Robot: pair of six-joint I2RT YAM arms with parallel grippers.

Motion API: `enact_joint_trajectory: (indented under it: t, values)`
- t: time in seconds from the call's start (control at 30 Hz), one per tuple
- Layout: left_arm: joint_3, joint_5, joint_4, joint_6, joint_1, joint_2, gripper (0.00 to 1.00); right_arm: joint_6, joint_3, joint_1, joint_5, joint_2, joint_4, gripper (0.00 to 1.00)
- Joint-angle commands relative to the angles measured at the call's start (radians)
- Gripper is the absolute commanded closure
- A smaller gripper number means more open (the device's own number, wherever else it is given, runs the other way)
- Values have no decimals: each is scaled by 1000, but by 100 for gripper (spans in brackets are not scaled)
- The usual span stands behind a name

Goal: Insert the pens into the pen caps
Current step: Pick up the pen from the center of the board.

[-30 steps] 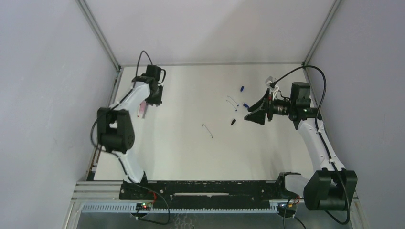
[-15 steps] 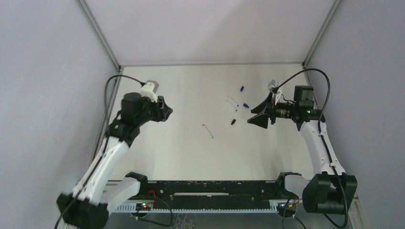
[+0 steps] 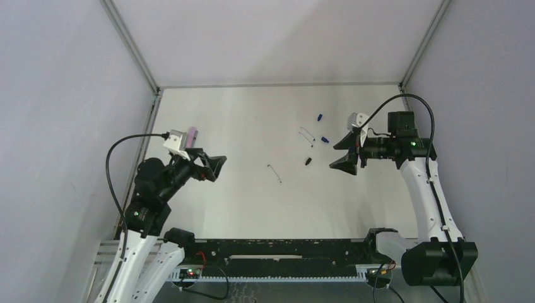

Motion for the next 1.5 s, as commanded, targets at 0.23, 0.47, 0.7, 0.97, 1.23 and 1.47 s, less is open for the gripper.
enact_joint_trajectory:
  t: [0.23,0.47,0.7,0.97,1.23,1.47]
  values:
    - [-54,3,18,-49,9,5,6,138,-67,-22,81,26,118,27]
    - [-55,-7,11,-48,23,-30,7,339,-105,20,175,64,281,28]
    - [-72,-46,30,-45,68,-44,8,457,-84,103,310,152,389,29]
    - [-69,-20,32,-49,84,-20,8,508,84,177,407,375,306,48]
    - [-74,0,43,-56,104,-21,9,571,121,275,521,494,310,49]
    - [-77,33,57,-70,146,-7,9,545,118,466,517,539,315,50]
